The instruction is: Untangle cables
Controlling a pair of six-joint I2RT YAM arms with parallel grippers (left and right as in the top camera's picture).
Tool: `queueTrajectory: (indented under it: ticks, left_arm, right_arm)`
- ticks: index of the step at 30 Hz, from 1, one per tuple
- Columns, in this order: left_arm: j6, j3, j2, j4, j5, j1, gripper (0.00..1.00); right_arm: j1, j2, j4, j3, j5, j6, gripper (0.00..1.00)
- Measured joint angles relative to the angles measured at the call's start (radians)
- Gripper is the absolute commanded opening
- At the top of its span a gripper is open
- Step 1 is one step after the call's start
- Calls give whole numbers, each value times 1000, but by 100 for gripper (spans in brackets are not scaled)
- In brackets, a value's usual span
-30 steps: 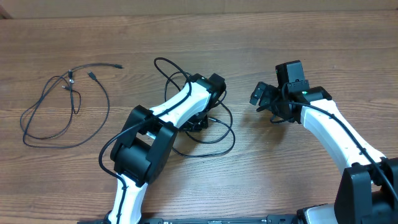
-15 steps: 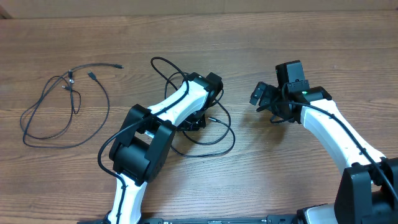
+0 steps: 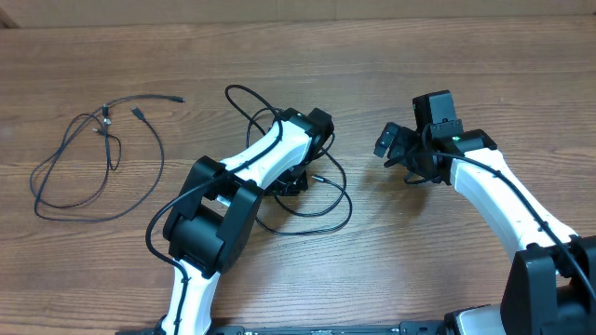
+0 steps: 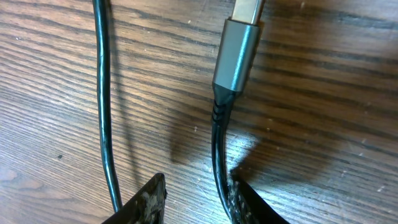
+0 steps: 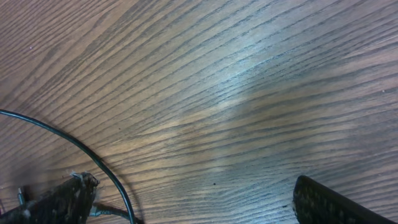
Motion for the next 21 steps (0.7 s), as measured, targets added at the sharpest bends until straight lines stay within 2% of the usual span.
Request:
queueTrajectory:
  ticks: [6,19,21]
  left_arm:
    - [-22,0,0,0,0,0,37]
    - [-50,0,0,4,-3,0,36]
    - [-58,0,0,3,-3,0,30]
  right_arm:
    - [0,0,0,0,0,0,100]
    - [0,0,0,0,0,0,100]
    - [0,0,0,0,0,0,100]
